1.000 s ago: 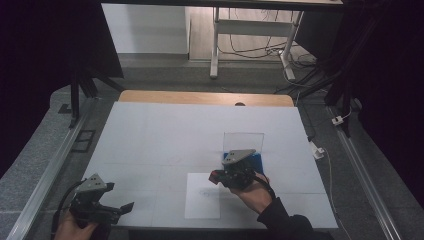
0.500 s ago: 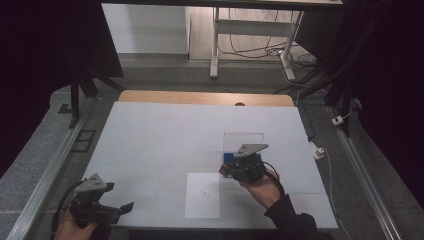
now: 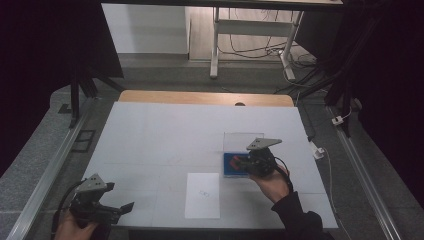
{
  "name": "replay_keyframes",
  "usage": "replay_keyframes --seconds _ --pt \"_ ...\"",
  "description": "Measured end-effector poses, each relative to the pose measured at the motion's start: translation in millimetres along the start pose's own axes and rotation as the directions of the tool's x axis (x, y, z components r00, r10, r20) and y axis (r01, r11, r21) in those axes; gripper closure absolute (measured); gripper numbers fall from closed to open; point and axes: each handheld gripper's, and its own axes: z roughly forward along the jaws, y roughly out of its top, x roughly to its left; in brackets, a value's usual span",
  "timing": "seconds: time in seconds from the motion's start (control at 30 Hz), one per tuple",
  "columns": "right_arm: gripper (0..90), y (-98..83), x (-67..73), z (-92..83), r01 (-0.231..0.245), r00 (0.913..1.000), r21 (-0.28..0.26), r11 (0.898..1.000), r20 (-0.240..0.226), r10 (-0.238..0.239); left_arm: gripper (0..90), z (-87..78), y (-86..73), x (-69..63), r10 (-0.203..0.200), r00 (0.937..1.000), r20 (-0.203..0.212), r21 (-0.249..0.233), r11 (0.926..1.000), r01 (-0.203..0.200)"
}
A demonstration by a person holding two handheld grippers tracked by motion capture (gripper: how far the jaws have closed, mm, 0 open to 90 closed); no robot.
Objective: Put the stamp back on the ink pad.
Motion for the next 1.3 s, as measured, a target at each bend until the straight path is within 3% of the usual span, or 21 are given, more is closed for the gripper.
replay_keyframes --seconds 0.93,1.3 --pt "80.1 -5.0 -31.4 3.0 -0.036 0.9957 0.021 0.999 0.086 0.034 1.7 0.3 0.1 -0.2 0.002 1.0000 0.000 0.001 1.0000 -0.002" --pt "80.1 -7.9 -28.4 16.9 0.009 0.9940 0.094 0.996 0.108 -0.019 1.7 0.1 0.0 -0.1 0.002 1.0000 0.000 0.001 1.0000 -0.002"
